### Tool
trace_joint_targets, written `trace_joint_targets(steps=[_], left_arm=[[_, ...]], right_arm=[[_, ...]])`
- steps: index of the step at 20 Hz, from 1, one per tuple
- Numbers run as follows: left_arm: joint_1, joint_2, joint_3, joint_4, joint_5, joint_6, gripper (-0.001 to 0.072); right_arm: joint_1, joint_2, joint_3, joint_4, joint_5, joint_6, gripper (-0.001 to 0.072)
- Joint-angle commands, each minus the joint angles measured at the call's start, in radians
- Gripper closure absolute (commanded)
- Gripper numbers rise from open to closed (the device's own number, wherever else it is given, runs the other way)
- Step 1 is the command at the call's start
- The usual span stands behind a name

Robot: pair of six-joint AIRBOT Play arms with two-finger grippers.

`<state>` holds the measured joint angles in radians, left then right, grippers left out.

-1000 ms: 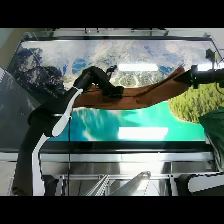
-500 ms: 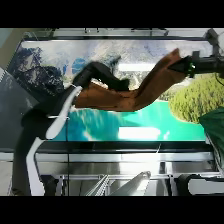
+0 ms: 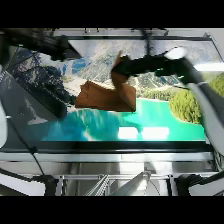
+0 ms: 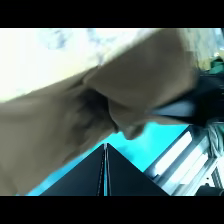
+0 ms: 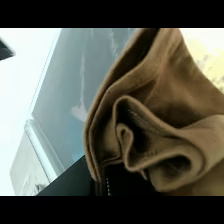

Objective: Fold the shirts.

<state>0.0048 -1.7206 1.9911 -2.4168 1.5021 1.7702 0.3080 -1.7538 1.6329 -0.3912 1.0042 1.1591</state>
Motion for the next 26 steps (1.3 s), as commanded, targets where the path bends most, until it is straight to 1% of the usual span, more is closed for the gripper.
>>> trace_joint_targets(steps=[1, 2, 3, 5, 7, 8, 10, 12, 13, 15, 16, 18, 19, 20, 21, 23, 26], left_arm=[[0.101, 0.102, -0.107, -0.003, 0.076, 0.026, 0.0688], [0.108, 0.124, -0.155, -0.003, 0.077, 0.038, 0.0688], [0.109, 0.141, -0.197, -0.003, 0.08, 0.052, 0.0688], [0.109, 0.174, -0.279, -0.003, 0.082, 0.076, 0.0687], [0.109, 0.208, -0.354, -0.003, 0.072, 0.095, 0.0688], [0.109, 0.222, -0.384, -0.005, 0.069, 0.109, 0.0688], [0.111, 0.242, -0.436, -0.013, 0.068, 0.137, 0.0688], [0.112, 0.256, -0.475, -0.012, 0.071, 0.149, 0.0687], [0.112, 0.264, -0.489, -0.012, 0.072, 0.152, 0.0687], [0.112, 0.285, -0.518, -0.012, 0.072, 0.164, 0.0688], [0.113, 0.298, -0.53, -0.012, 0.072, 0.17, 0.0688], [0.114, 0.319, -0.544, -0.01, 0.073, 0.171, 0.0687], [0.114, 0.328, -0.542, -0.011, 0.072, 0.171, 0.0688], [0.114, 0.339, -0.542, -0.012, 0.072, 0.171, 0.0687], [0.114, 0.348, -0.542, -0.012, 0.072, 0.17, 0.0688], [0.114, 0.364, -0.542, -0.012, 0.072, 0.17, 0.0688], [0.114, 0.39, -0.542, -0.012, 0.071, 0.17, 0.0688]], right_arm=[[0.162, -0.206, 0.18, -0.005, -0.14, 0.038, 0.045], [0.187, -0.254, 0.24, 0.016, -0.135, 0.039, 0.0318], [0.204, -0.29, 0.298, 0.047, -0.1, 0.039, 0.0319], [0.201, -0.29, 0.363, 0.085, -0.01, 0.047, 0.032], [0.146, -0.237, 0.384, 0.074, 0.093, 0.055, 0.0357], [0.104, -0.202, 0.383, 0.052, 0.153, 0.072, 0.0356], [0.013, -0.142, 0.381, -0.051, 0.274, 0.145, 0.0356], [-0.08, -0.091, 0.364, -0.231, 0.397, 0.242, 0.0356], [-0.119, -0.076, 0.352, -0.323, 0.445, 0.273, 0.0356], [-0.187, -0.063, 0.306, -0.497, 0.5, 0.342, 0.0356], [-0.219, -0.061, 0.269, -0.55, 0.5, 0.372, 0.0357], [-0.265, -0.061, 0.164, -0.582, 0.456, 0.406, 0.0347], [-0.278, -0.063, 0.104, -0.58, 0.417, 0.418, 0.0287], [-0.283, -0.065, 0.039, -0.574, 0.369, 0.42, 0.0096], [-0.283, -0.072, -0.011, -0.563, 0.333, 0.419, 0.0024], [-0.279, -0.105, -0.077, -0.513, 0.296, 0.384, 0.0024], [-0.279, -0.186, -0.092, -0.344, 0.283, 0.299, 0.0024]])
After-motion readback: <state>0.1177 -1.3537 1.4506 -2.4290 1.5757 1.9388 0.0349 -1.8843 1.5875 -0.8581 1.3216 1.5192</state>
